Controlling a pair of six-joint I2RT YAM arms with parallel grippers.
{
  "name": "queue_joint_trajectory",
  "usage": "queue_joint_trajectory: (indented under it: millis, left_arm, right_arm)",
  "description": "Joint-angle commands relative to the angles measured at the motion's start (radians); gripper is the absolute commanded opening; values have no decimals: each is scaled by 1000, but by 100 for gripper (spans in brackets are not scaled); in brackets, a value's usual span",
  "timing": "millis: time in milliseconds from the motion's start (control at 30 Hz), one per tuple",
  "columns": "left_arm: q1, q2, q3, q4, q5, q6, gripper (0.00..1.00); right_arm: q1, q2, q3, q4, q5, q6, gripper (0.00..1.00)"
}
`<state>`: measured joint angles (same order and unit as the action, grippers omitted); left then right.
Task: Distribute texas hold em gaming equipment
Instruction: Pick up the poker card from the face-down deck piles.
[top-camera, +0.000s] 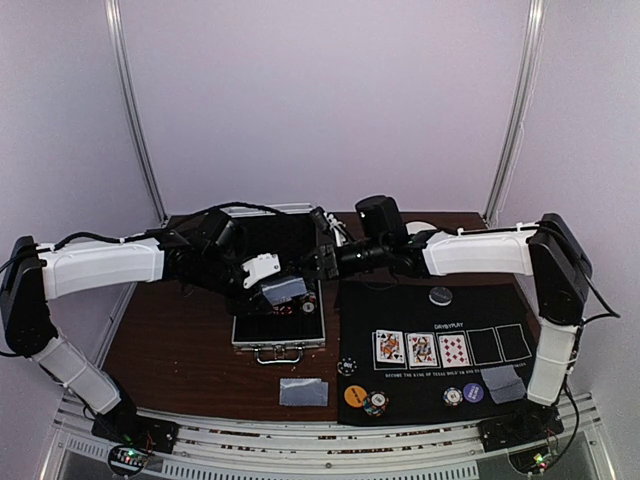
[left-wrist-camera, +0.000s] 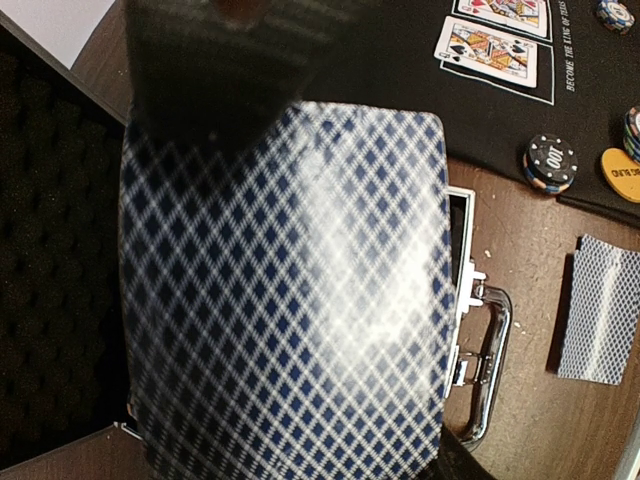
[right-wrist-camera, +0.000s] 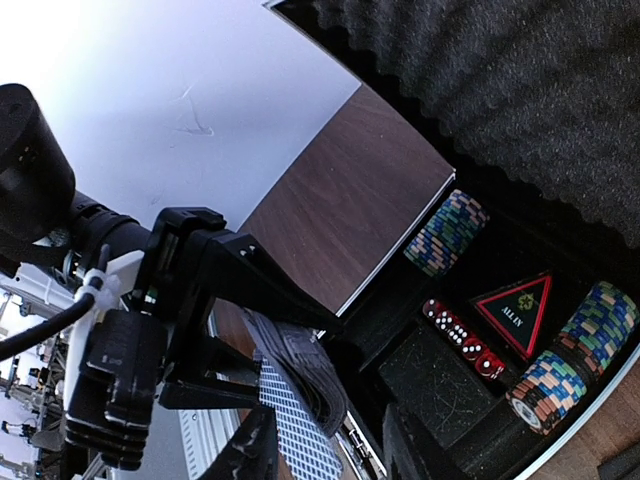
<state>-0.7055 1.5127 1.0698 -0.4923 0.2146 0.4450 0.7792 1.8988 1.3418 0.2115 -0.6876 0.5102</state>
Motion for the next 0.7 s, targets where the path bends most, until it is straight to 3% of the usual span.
queue_joint_trajectory:
  millis: [0, 233, 500, 667]
  left_arm:
    - [8, -20, 12, 38, 17, -3, 50]
    - [8, -22, 8, 38, 13, -3, 50]
    - [9, -13, 7, 47, -15, -22, 50]
    - [14, -15, 3, 56, -34, -39, 50]
  right_arm:
    - [6, 44, 47, 7, -33, 4, 35]
    - [2, 20, 53, -13, -65, 0, 2]
    - [-73, -189, -122, 70, -29, 131, 0]
    - [-164, -412, -312, 30, 136, 261, 0]
